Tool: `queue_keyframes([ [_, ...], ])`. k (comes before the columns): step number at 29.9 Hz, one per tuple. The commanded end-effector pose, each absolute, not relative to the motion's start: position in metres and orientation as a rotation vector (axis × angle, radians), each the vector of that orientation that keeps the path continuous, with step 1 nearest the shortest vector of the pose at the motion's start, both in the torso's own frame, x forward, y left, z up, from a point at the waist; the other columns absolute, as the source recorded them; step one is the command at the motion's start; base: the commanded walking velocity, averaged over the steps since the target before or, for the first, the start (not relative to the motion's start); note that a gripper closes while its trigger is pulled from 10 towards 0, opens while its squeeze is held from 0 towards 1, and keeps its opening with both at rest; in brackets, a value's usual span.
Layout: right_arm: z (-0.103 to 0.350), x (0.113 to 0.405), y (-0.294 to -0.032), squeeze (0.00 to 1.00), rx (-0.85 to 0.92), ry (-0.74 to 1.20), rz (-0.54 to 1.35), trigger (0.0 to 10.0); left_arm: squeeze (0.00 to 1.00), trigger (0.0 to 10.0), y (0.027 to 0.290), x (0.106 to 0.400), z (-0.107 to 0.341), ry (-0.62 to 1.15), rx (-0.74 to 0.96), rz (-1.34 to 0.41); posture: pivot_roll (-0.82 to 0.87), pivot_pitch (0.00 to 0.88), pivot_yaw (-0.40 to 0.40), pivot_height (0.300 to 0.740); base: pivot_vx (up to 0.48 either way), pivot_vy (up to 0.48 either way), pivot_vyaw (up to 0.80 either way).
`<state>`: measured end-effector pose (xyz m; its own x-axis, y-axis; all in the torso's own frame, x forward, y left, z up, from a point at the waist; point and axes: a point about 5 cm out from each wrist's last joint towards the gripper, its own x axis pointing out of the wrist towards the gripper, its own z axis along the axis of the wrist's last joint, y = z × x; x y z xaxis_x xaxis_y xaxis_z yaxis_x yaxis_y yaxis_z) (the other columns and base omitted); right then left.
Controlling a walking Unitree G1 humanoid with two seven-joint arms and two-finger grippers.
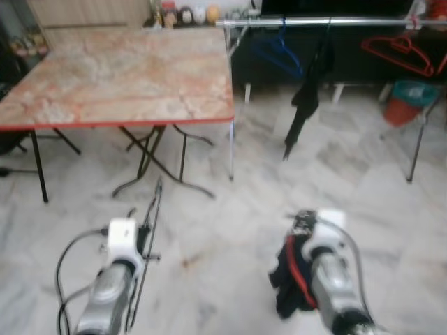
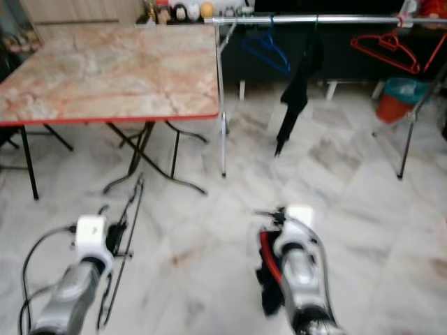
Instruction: Hang hanger
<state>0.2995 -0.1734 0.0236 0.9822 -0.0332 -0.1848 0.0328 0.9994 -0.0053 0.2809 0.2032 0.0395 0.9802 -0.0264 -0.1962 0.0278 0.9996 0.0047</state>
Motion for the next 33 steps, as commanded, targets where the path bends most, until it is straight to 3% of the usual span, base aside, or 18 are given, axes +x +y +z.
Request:
queue_keyframes([
  [1, 0.0306, 0.303, -0.1788, 0.0, -0.023, 0.146, -0.039, 10.0, 0.0, 10.0, 0.2011, 0.2793, 0.0382, 0.196, 0.004, -0.033, 0.05, 0.022, 0.039, 0.74, 0.0, 0.48, 0.8],
  [28, 0.0322, 0.3051, -0.1767, 0.0, 0.037, 0.134, -0.048, 10.0, 0.0, 10.0, 0.2013, 0.2834, 0.041, 0.18, 0.024, -0.041, 0.05, 0.023, 0.041, 0.74, 0.0, 0.48, 0.06],
  [33, 0.0323, 0.3053, -0.1766, 0.0, 0.038, 0.134, -0.047, 10.0, 0.0, 10.0, 0.1989, 0.2838, 0.0429, 0.163, 0.035, -0.057, 0.05, 0.025, 0.04, 0.74, 0.0, 0.0, 0.0],
])
